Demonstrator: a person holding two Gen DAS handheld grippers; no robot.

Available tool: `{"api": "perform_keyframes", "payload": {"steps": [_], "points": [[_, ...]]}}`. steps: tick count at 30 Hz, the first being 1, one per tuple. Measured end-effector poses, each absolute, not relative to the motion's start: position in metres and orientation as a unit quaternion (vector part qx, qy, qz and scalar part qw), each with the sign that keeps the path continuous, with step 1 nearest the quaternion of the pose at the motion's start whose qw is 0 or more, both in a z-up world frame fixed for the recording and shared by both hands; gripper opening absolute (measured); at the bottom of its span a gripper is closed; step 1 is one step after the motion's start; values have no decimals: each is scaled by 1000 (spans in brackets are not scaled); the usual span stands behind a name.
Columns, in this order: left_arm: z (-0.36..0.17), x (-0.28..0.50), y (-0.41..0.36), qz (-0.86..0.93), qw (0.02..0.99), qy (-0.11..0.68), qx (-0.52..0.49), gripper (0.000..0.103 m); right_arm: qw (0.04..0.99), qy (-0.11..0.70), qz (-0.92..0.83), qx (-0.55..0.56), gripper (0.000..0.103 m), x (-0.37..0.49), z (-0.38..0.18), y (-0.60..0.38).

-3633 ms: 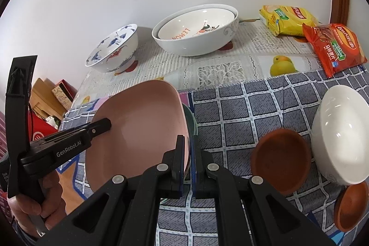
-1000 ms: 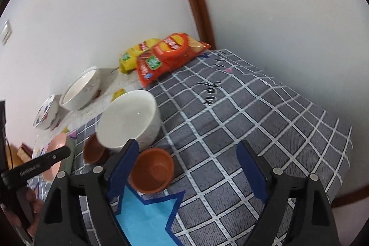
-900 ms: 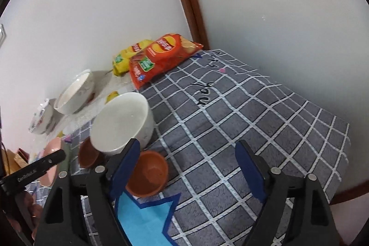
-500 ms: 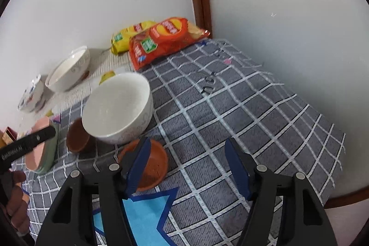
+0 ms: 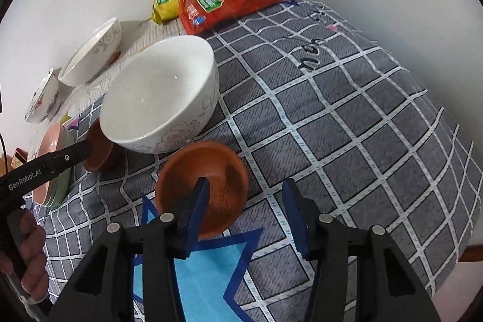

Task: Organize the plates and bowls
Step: 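Close the right gripper on one brown bowl rim while the left gripper grasps the other brown bowl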

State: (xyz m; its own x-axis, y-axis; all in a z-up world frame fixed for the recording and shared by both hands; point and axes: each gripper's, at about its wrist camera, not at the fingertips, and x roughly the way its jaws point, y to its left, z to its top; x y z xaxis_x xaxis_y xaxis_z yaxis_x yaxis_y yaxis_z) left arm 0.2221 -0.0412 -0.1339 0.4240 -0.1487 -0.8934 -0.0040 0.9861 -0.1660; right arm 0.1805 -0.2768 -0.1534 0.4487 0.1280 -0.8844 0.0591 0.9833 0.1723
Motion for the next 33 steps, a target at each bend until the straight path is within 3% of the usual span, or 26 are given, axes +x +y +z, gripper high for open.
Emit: {"api": "perform_keyframes", "payload": {"steps": [6,16,19,22,25,33], "points": [[-145,228,-40,-45,833,547,-74,48,834,534,32,137,44,183,-161,-283],[-160,237,-41,-53,819,565,-92,28,840,525,18,138,40,185,-169,-282],[-160,236,-40,-50,820,562,-94,25,846,517,11,126,33,185,-170,-278],[-160,236,-38,-48,822,559,-95,16,846,516,16,131,14,187,-172,-279],[-158,236,-32,-54,822,555,-112,10,844,516,23,145,12,187,-171,-281],[-144,223,-33,-72,830,541,-112,8,853,499,38,147,10,180,-160,-276]]}}
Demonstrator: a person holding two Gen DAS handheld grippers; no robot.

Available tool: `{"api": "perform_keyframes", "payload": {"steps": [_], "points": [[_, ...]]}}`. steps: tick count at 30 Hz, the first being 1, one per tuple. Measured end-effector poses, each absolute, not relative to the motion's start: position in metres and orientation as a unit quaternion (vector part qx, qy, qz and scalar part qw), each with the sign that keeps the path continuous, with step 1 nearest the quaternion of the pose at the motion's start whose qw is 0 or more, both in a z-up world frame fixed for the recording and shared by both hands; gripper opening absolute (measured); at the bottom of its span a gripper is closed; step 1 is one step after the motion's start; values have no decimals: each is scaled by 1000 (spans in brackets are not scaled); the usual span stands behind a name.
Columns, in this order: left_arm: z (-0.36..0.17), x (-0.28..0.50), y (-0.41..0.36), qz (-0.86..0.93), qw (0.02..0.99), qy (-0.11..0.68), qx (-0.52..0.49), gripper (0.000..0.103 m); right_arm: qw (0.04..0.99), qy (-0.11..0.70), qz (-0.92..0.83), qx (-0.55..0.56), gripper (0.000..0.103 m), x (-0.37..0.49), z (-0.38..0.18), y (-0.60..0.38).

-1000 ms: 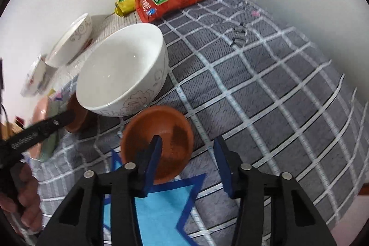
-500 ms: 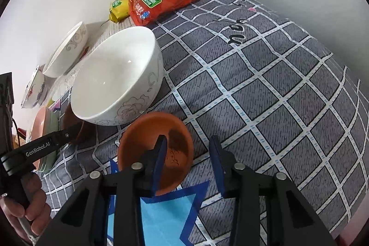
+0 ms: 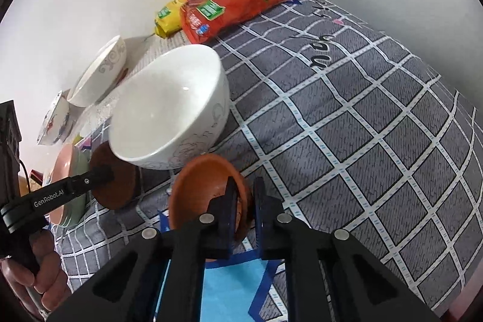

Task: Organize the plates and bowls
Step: 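Close the right gripper on one brown bowl rim while the left gripper grasps the other brown bowl, then carry the brown bowl in the right gripper over the white bowl and lower it in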

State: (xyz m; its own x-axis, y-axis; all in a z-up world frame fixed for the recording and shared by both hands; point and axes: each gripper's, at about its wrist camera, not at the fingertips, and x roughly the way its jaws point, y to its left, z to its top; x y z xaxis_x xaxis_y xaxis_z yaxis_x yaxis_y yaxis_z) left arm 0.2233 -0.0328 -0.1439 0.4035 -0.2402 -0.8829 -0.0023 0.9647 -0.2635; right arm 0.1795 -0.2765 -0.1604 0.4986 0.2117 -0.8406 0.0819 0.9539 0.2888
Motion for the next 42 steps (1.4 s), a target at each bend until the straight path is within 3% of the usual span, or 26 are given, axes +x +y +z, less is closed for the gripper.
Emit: {"api": "perform_keyframes", "payload": {"steps": [24,35,42], "points": [[-85,200,-9,-79,855,500,-117,8,882,438,60,162,10,154,-94,-277],[-62,204,7,-77,863,487,-114,8,898,407,66,150,10,186,-37,-260],[-66,215,19,-70,861,490,-121,8,900,412,48,132,10,211,-46,-241]]}}
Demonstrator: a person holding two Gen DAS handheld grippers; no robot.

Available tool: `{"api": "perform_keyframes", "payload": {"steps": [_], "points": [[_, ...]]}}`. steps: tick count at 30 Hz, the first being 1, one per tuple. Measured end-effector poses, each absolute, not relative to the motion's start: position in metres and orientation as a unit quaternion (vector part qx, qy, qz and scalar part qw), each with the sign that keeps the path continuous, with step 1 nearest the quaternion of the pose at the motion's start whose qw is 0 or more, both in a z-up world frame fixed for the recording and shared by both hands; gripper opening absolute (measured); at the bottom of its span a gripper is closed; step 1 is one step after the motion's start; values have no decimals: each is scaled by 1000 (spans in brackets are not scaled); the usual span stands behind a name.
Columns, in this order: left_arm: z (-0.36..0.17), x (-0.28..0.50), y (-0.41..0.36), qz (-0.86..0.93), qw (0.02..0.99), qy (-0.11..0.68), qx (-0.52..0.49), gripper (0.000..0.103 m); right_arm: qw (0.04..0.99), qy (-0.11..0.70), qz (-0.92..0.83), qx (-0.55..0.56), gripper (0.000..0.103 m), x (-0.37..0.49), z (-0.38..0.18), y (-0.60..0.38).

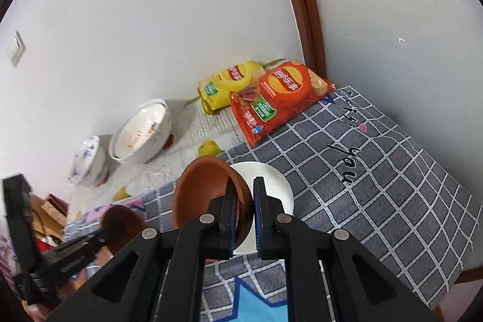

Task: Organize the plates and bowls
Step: 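Carry the brown bowl in the right gripper over the white bowl and lower it in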

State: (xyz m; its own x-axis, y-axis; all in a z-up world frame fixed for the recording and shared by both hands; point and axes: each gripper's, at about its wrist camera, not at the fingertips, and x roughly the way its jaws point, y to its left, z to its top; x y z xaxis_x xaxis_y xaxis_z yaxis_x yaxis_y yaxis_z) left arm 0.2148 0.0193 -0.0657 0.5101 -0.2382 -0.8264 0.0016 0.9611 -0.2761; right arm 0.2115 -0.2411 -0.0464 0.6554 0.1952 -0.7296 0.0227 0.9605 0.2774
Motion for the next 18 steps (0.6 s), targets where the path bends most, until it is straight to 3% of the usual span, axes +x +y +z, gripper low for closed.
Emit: {"api": "perform_keyframes", "payload": {"steps": [18], "points": [[-86,242,25,-65,852,503,-128,8,874,477,26,90,10,248,-124,-225]]}}
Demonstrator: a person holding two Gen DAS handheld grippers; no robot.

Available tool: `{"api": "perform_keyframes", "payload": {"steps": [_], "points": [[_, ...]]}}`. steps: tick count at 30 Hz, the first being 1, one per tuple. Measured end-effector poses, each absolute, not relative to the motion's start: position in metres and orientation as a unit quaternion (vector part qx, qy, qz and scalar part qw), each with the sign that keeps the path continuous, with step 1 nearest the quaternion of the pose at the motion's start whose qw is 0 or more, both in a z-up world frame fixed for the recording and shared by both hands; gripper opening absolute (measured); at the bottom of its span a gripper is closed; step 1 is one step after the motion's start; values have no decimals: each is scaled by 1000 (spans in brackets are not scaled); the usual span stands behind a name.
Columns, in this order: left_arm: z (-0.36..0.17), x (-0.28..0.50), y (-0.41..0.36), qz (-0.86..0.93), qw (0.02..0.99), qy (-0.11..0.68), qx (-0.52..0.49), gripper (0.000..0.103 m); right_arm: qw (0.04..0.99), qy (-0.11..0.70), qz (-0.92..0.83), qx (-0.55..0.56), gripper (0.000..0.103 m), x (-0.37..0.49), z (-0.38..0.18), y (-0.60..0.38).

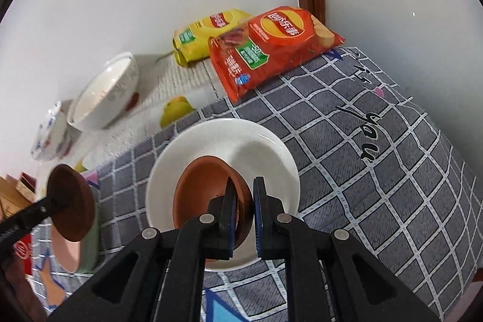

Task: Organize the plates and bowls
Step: 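Carry the brown bowl in the right gripper over the white bowl and lower it in, then set the brown bowl inside the white bowl and open the right gripper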

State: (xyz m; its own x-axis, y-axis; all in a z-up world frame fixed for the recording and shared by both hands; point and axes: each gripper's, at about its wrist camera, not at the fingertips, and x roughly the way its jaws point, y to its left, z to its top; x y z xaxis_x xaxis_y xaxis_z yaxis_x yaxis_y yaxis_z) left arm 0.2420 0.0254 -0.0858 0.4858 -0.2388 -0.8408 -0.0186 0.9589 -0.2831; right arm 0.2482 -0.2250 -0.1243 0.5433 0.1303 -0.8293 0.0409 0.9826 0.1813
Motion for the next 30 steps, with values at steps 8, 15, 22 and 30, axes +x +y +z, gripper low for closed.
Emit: {"api": "perform_keyframes", "payload": {"steps": [8,15,22,30], "points": [[-90,242,25,-65,850,507,-126,8,874,481,17,70,10,254,-130,-219],[-94,243,25,-66,850,508,-126,8,871,487,8,59,10,258,-134,-215],[-94,244,25,-66,850,507,-125,8,871,489,4,52,10,260,-137,-214],[-93,244,24,-68,850,507,-124,8,870,491,4,45,10,262,-139,-213]]}}
